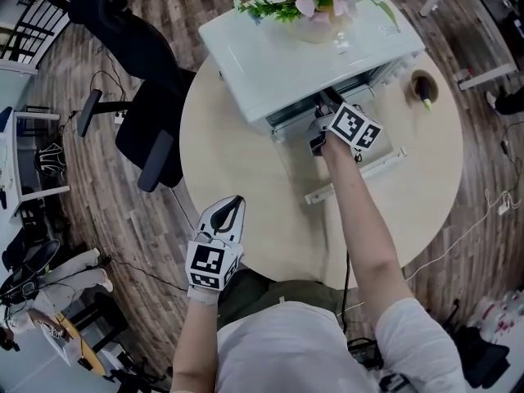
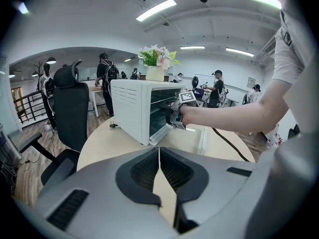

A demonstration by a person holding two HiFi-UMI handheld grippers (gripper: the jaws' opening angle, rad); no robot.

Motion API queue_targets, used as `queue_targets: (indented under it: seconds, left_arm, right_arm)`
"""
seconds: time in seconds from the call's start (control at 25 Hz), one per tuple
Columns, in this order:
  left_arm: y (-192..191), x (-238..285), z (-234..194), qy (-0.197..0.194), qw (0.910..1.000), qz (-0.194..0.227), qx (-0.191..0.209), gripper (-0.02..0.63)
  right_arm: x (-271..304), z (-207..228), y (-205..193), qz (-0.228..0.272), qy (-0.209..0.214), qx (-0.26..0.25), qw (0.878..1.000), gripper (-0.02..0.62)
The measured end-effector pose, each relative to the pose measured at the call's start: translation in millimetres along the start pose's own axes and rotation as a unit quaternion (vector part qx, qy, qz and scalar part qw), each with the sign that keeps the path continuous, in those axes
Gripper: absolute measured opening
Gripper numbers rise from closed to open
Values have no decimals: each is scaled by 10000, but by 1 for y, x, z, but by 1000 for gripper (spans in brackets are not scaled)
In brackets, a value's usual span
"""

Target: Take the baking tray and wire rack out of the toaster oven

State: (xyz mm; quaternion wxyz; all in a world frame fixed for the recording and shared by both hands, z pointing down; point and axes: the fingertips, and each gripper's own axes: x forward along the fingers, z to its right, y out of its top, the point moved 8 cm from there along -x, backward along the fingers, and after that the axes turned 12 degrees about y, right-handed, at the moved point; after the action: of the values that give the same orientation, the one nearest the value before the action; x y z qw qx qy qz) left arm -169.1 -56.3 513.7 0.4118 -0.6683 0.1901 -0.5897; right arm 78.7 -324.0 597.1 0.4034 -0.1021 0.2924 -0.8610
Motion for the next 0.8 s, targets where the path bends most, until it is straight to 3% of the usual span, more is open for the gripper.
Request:
queue_targets:
  seconds: [0.24,0.8]
  left_arm:
    - [2,-2,4,-38,10000,5,68,-8]
    - [0,-7,18,-284,9993,17,243,-8]
  right_arm:
    - [-9,-3,0,-73,-74,-82,9999,179]
    - [-68,-15,-15,162,-164,314,9992,168]
